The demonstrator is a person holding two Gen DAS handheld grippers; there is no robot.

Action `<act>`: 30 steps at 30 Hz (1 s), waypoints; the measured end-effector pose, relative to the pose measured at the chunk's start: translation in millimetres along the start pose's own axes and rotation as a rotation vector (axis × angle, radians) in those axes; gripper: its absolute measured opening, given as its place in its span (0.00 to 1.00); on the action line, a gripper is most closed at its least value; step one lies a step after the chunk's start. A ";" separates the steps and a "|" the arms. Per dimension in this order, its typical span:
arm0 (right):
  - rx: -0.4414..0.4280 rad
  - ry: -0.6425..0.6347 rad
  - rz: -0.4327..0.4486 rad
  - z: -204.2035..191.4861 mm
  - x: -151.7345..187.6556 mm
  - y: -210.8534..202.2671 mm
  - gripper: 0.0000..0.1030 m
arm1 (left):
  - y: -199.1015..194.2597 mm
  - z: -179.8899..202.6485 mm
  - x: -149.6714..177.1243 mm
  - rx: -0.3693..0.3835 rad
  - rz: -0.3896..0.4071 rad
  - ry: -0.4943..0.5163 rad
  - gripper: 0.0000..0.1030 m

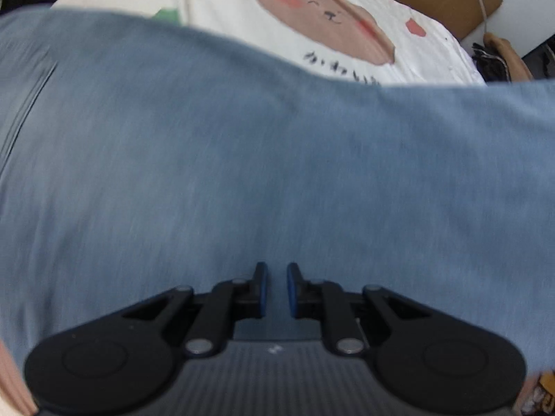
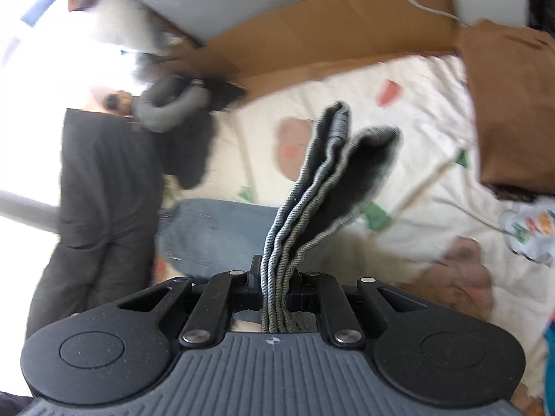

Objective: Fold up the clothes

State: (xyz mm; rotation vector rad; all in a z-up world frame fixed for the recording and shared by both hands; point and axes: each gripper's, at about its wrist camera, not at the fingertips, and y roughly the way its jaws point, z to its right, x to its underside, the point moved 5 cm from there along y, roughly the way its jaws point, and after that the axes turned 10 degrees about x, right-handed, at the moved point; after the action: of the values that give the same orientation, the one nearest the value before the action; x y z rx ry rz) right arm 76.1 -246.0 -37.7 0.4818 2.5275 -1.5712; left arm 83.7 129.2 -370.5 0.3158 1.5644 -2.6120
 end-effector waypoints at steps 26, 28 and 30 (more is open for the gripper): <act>-0.055 -0.221 -0.136 -248.4 -76.1 66.4 0.10 | -123.0 -91.0 90.3 0.066 0.280 -0.380 0.15; -0.060 -0.230 -0.135 -268.4 -77.9 76.3 0.10 | -130.9 -95.8 94.2 0.063 0.297 -0.396 0.15; -0.072 -0.244 -0.137 -288.4 -77.2 86.6 0.10 | -139.0 -100.4 98.5 0.061 0.313 -0.410 0.15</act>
State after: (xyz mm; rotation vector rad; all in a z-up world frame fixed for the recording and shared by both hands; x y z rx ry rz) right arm 194.9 30.6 39.7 0.1017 2.4631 -1.4735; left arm -23.1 287.1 -317.9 0.0188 1.1947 -2.2999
